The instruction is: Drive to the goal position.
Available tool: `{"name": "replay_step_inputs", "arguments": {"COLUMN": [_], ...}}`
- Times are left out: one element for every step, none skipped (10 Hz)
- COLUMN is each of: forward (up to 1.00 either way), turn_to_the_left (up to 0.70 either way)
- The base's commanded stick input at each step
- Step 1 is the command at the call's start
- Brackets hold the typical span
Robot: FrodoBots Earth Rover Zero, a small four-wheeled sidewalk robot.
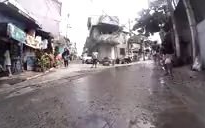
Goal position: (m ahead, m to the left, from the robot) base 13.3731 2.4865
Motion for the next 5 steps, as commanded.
{"name": "replay_step_inputs", "arguments": {"forward": [1.0,1.0,1.0,1.0,1.0], "turn_to_the_left": [0.0,0.0,0.0,0.0,0.26]}}
